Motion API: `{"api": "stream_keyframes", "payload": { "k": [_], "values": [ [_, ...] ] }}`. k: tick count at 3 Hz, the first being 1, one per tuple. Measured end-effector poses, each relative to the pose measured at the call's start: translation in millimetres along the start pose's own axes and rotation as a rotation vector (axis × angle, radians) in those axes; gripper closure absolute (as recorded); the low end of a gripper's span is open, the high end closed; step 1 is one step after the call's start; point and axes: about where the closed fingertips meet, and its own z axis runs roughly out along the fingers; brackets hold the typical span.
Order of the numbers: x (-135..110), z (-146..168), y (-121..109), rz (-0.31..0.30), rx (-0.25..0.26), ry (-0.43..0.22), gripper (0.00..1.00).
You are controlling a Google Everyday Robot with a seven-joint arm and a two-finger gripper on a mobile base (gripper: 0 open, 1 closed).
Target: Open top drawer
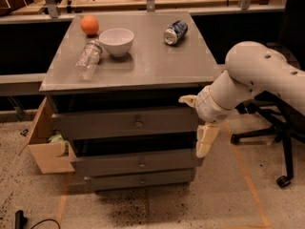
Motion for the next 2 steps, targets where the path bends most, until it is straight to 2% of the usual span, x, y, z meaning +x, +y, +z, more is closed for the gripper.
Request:
{"api": "stream_keyframes", "payload": {
  "k": [1,2],
  "values": [
    [4,28,-19,-0.045,0.023,0.002,0.00],
    [11,50,-38,-0.061,0.040,0.028,0.00]
  ]
}}
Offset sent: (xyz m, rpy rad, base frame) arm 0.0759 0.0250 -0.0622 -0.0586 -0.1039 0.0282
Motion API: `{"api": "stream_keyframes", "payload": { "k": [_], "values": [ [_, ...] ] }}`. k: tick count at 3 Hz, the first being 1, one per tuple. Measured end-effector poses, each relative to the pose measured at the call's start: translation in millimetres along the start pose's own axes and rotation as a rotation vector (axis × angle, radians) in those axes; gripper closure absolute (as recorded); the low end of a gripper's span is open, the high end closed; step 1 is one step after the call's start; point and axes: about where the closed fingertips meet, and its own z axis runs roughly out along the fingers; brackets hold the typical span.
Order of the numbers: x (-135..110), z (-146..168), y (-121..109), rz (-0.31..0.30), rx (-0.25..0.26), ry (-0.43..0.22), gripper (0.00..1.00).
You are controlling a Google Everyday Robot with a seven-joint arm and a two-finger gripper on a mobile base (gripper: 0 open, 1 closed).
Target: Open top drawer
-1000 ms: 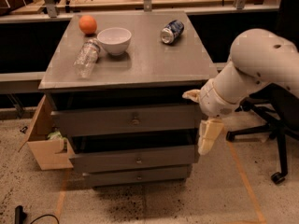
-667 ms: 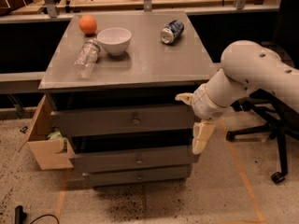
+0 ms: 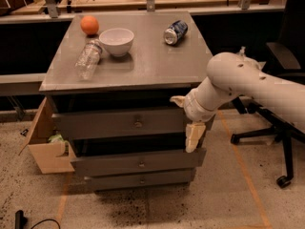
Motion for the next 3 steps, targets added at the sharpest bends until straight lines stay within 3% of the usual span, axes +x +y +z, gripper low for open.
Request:
{"api": "stream_keyframes", "payload": {
  "k": [2,3],
  "values": [
    [15,26,-33,0.027,0.035,0.056,0.00],
    [23,37,-43,0.043,0.036,0.083,0.06]
  ]
}}
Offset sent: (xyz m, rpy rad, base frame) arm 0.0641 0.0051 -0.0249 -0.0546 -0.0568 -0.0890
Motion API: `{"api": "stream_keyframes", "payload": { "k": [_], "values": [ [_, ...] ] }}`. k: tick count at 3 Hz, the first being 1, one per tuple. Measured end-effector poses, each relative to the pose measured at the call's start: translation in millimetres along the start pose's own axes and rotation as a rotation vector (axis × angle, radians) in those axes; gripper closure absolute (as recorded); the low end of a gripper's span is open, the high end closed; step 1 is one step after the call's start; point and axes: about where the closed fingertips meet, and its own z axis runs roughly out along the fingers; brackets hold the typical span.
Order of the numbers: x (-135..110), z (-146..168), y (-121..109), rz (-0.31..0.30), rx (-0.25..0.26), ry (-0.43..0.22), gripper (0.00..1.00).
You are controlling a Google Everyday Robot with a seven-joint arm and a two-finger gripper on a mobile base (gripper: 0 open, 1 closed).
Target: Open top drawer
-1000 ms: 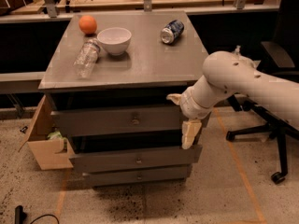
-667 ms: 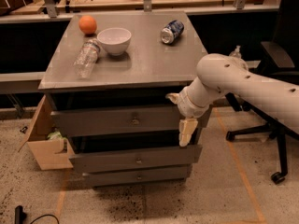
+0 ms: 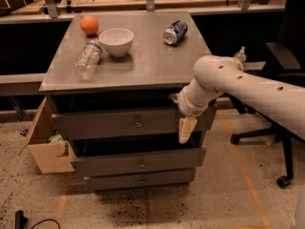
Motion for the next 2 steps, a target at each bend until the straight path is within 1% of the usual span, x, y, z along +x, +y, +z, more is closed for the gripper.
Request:
{"api": "stream_keyframes", "payload": {
  "k": [1,2],
  "values": [
    [5.3,10.6,-4.2,0.008,-0.014,0.020,0.22],
    [7.5,18.1,-5.5,0.004,-0.050,0.026,0.47]
  ]
}}
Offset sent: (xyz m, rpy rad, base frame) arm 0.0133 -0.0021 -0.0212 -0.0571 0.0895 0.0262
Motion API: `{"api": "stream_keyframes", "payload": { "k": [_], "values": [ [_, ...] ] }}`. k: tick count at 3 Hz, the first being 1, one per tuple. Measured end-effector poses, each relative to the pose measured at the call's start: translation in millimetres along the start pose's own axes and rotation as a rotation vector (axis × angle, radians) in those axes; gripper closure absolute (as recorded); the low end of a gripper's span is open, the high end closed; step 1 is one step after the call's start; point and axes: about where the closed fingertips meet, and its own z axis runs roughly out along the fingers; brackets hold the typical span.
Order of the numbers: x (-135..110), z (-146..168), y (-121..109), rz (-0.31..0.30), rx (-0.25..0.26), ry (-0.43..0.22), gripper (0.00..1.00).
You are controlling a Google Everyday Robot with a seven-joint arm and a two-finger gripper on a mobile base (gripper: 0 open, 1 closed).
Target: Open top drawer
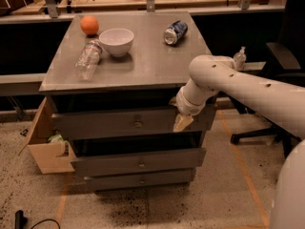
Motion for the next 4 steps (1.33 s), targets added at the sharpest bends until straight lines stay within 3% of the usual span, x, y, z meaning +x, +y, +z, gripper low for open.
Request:
{"api": "stream_keyframes", "payload": {
  "k": [1,2,3,4],
  "values": [
    [0,-8,2,0.002,-0.053,0.008,0.70],
    [0,-30,18,0.016,-0.125,0.021,0.93],
    [2,-40,33,0.029,-0.170,0.024,1.00],
    [2,-54,58,0.047,-0.245,0.026,0.83]
  ]
}}
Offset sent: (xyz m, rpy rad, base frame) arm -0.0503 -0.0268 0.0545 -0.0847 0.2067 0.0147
